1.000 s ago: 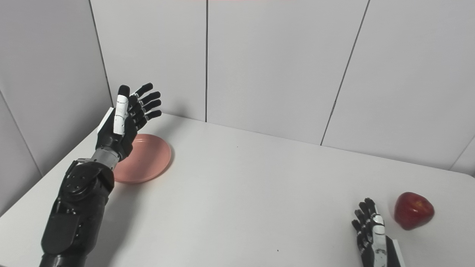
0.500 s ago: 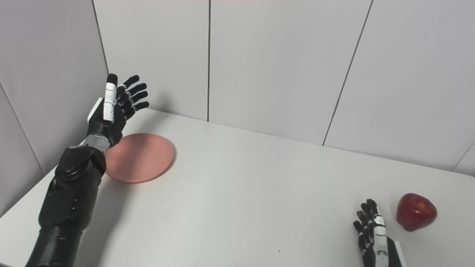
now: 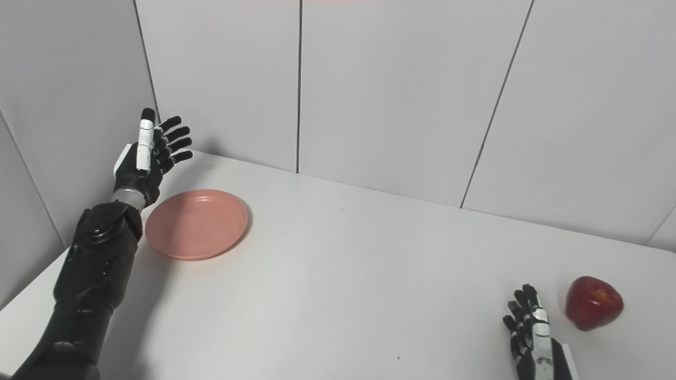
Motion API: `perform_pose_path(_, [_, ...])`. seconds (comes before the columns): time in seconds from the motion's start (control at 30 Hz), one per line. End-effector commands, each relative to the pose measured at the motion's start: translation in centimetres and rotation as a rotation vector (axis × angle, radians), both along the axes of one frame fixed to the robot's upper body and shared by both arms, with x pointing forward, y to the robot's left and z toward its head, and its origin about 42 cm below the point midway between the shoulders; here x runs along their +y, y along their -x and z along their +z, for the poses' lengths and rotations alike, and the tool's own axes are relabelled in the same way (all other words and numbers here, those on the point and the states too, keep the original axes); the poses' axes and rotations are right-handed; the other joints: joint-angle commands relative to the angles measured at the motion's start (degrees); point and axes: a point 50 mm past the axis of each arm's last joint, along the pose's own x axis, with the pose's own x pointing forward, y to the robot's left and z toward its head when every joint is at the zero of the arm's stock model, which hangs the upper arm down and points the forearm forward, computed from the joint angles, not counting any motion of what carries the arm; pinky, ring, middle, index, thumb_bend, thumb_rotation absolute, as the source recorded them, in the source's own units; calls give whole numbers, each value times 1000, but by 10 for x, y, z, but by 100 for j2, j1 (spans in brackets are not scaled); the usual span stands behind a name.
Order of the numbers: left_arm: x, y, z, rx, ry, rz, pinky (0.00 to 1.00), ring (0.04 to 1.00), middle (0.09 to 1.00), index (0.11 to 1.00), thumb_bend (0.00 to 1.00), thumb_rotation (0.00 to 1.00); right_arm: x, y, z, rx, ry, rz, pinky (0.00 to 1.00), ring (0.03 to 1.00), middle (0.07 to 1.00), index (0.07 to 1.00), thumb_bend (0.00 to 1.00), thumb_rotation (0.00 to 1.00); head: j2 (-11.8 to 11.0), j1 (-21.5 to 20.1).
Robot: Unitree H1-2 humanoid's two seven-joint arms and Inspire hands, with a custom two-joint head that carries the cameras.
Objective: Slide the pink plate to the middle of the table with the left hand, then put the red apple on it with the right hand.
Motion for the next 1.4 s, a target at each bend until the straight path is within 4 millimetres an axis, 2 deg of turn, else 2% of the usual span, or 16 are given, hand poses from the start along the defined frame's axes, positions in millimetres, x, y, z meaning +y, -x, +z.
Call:
perform_pose_path(0.0, [10,-15,47,-130,-41,3,764,816,831,797,893,985,2,8,-17,31,-19,6,1000,1000,992,991,752,982,4,-2])
perform_pose_path(0.1, [17,-13,47,-119,-38,5,753,821,842,814,898,981,2,9,-17,30,-19,6,1000,1000,993,990,743,980,-7,-14])
perform_pose_path(0.23, [28,-10,47,-112,-39,15,802,838,832,831,883,969,2,8,-18,29,-24,6,1000,1000,989,985,740,975,-12,-12])
perform_pose_path(0.33, [36,-8,44,-98,-53,38,751,817,814,818,896,970,2,8,-18,29,-27,4,1000,1000,989,984,733,971,-12,-13])
perform_pose_path(0.47, [47,-3,34,-79,-56,60,736,820,819,835,912,973,1,9,-18,29,-22,5,1000,1000,990,987,733,971,9,-8])
perform_pose_path(0.73, [58,4,10,-24,-25,98,696,782,790,818,909,954,-1,9,-18,36,-21,6,1000,1000,993,991,732,971,-1,-3])
perform_pose_path(0.8, [61,6,2,-13,-19,86,744,772,793,842,906,950,-1,9,-18,36,-19,6,1000,1000,990,988,736,962,-1,-3])
perform_pose_path(0.9, [65,8,-13,-1,2,66,817,806,817,860,878,946,-1,8,-19,34,-16,6,1000,1000,994,991,737,964,1,-25])
perform_pose_path(1.03, [70,11,-32,23,-1,62,779,799,806,849,880,953,0,8,-19,37,-21,5,1000,1000,989,992,728,964,0,-34])
perform_pose_path(1.17, [74,14,-50,58,19,96,769,785,784,840,923,934,0,8,-20,37,-23,4,1000,1000,993,996,730,961,4,-48])
perform_pose_path(1.37, [72,18,-63,72,32,87,779,787,806,871,889,931,0,7,-21,35,-26,6,1000,1000,994,998,723,952,15,-50])
